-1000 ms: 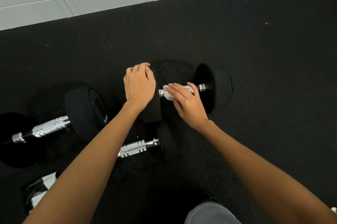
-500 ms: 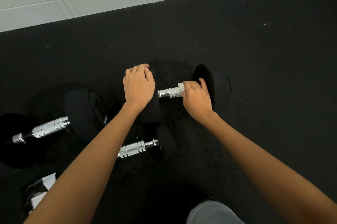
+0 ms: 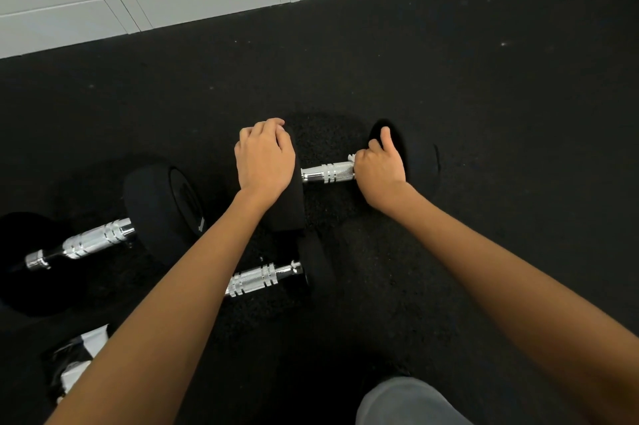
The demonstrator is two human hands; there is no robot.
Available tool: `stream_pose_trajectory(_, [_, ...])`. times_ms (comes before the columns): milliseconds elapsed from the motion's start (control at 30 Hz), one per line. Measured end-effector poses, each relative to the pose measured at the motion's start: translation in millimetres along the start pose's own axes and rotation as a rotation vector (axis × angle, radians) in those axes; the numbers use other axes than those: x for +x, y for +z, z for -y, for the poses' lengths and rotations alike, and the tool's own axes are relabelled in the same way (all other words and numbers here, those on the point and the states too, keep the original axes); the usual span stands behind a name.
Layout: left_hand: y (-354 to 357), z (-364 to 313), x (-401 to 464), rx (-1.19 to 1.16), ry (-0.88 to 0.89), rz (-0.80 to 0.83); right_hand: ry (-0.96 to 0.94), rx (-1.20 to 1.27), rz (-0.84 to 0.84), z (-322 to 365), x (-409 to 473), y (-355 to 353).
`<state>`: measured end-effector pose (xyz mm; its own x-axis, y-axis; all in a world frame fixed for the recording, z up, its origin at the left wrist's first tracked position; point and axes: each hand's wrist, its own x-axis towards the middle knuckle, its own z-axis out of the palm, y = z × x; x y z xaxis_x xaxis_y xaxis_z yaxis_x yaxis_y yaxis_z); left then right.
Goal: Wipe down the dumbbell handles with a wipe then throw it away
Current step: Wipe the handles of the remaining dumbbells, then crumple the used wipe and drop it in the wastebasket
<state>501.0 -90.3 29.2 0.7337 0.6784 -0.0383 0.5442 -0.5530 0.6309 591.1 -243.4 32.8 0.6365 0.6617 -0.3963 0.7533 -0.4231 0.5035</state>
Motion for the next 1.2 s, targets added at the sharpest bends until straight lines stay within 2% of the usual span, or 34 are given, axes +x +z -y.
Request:
stream_pose_trajectory(267, [0.1,1.3,0.1,0.011,0.012,-0.004,0.042,0.085,-0.095,4.9,-16.6,12.1])
stream_pose_trajectory(433, [-1.0,1.1,-0.1,0.025,0.038,-0.001,0.024,0.228,-0.266,-4.6,-20.6,11.6])
stream_pose_trajectory(600, [-6.5,-1.6,-0.2,0.077,0.086,0.011,-0.083,0.325,-0.199,-23.0,-18.0,-1.0])
stream_pose_trajectory(733, [-23.3,-6.9,2.4,0.168,0.196,0.074,0.013,0.692,-0.128,-26.8,-5.7,-17.3])
stream_pose_trajectory(800, [-40.9,-10.9,2.9,0.170,0.236,0.110,0.062,0.881,-0.097,-28.4,0.9,-37.1])
stream_pose_trajectory(933, [-90.2,-17.1,-0.2,0.137,0.271,0.139,0.067,1.070,-0.078,-32.2,9.6,-104.6])
stream_pose_trajectory(1067, [-155.3,-21.8,-6.4,0.019,0.157,0.119,-0.042,1.256,-0.130,-30.1,4.2,-189.3])
stream_pose_trajectory(1200, [-233.2,-21.4,-14.8,-0.116,0.050,0.011,-0.175,1.363,-0.172,-16.5,-11.1,-281.7])
